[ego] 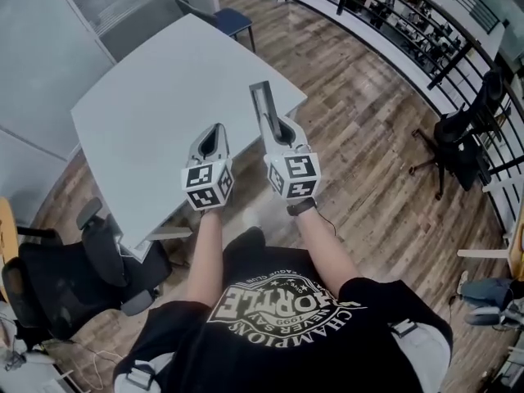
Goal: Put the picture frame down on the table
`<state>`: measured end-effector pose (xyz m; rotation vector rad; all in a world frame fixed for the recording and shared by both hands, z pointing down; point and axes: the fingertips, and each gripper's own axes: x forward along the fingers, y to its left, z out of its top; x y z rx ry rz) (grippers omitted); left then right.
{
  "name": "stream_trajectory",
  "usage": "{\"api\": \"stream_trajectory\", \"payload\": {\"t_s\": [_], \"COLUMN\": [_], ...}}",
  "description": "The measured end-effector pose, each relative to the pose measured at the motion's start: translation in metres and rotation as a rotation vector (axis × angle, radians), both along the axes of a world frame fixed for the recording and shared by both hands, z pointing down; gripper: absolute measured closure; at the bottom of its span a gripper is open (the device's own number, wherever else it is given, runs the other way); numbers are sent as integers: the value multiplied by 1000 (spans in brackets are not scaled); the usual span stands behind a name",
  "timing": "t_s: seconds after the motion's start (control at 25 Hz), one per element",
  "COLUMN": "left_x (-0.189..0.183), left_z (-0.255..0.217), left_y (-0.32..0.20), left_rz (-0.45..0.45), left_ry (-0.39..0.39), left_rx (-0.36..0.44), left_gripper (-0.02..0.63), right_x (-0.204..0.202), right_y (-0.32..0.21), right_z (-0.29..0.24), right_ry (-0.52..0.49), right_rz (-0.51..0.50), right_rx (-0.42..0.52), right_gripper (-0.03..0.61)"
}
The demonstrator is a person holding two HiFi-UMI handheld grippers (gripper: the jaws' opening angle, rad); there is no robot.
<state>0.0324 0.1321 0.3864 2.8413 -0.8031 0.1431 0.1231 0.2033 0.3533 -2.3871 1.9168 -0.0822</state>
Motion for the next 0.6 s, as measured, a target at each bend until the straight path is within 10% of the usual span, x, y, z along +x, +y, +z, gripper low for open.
{"api": "stream_trajectory", "payload": {"t_s": [0.6], "left_x": [32], "left_z": [11], "left_y": [-198], "left_rz": [-38], "left_ry": [2], "left_rx": [-56], "left_gripper": [607], "right_x": [26], "right_y": [-210], "right_z": [13], "right_ry": [-15], "right_rz": [-68], "right_rx": [-58], "right_gripper": [538]}}
